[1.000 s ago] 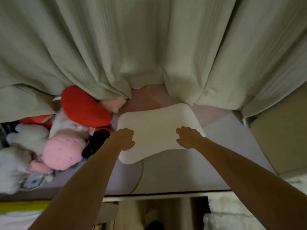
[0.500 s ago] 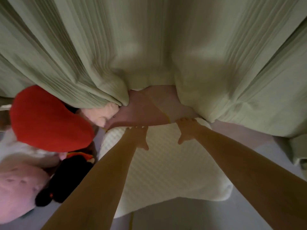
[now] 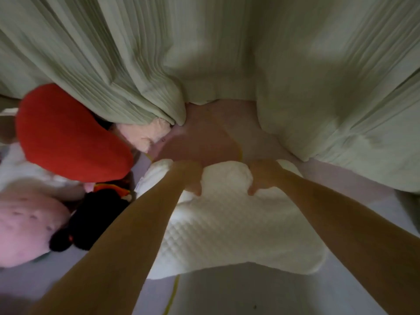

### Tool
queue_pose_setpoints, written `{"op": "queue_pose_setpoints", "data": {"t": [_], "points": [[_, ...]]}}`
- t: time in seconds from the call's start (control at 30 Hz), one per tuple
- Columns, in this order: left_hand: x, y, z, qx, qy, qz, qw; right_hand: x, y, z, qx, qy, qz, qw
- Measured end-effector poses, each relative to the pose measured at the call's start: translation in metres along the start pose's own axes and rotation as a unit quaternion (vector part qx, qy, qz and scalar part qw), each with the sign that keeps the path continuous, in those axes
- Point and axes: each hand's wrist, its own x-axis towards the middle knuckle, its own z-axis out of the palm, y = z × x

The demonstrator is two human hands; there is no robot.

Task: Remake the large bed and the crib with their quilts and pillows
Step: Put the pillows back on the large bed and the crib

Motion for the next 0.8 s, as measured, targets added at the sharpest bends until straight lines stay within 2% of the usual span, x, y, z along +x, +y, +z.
{"op": "queue_pose_setpoints", "data": {"t": [0.17, 0.33, 0.47, 0.53, 0.63, 0.7, 0.8], "points": [[-0.068, -0.004, -0.040, 0.025, 0.090, -0.013, 0.996, -0.051, -0.018, -0.036, -0.012, 0.080, 0.005, 0.997], [-0.174, -0.036, -0.069, 0.003, 0.146, -0.063, 0.987, -0.121, -0.067, -0.110, -0.020, 0.133, -0.085, 0.987], [-0.267, -0.068, -0.071, -0.050, 0.187, -0.160, 0.968, -0.165, -0.126, -0.139, -0.046, 0.231, -0.155, 0.959], [-0.318, -0.083, -0.071, -0.057, 0.203, -0.202, 0.957, -0.183, -0.162, -0.151, -0.098, 0.280, -0.189, 0.936], [-0.403, -0.103, -0.059, -0.039, 0.231, -0.264, 0.936, -0.225, -0.234, -0.163, -0.129, 0.311, -0.237, 0.911], [-0.459, -0.118, -0.045, -0.028, 0.246, -0.316, 0.916, -0.255, -0.283, -0.161, -0.133, 0.328, -0.265, 0.897], [-0.539, -0.127, -0.012, -0.036, 0.222, -0.366, 0.903, -0.304, -0.347, -0.133, -0.129, 0.378, -0.311, 0.862]]}}
